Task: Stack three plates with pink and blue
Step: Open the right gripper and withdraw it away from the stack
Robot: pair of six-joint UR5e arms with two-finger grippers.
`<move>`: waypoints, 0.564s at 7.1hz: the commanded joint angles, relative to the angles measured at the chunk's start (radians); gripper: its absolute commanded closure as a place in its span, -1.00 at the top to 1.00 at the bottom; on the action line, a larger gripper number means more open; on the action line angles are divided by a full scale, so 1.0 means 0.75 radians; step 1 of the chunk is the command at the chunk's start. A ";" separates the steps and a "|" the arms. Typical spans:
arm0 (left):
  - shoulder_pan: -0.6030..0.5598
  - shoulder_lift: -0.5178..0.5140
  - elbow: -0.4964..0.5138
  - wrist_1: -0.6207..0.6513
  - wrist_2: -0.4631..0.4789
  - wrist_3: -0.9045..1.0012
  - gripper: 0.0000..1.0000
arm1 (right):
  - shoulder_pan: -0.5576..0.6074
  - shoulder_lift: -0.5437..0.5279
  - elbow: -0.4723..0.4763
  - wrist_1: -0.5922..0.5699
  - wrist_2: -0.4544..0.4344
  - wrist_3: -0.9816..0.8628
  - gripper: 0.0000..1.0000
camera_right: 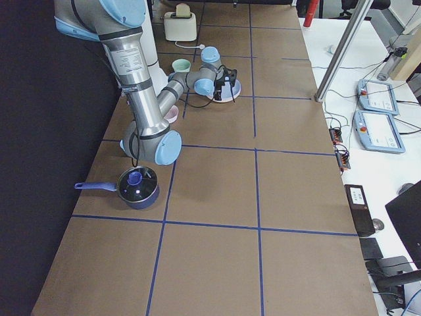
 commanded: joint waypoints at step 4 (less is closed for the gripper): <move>-0.200 0.005 0.150 0.042 0.001 0.297 1.00 | 0.501 -0.217 0.138 -0.418 0.360 -0.933 1.00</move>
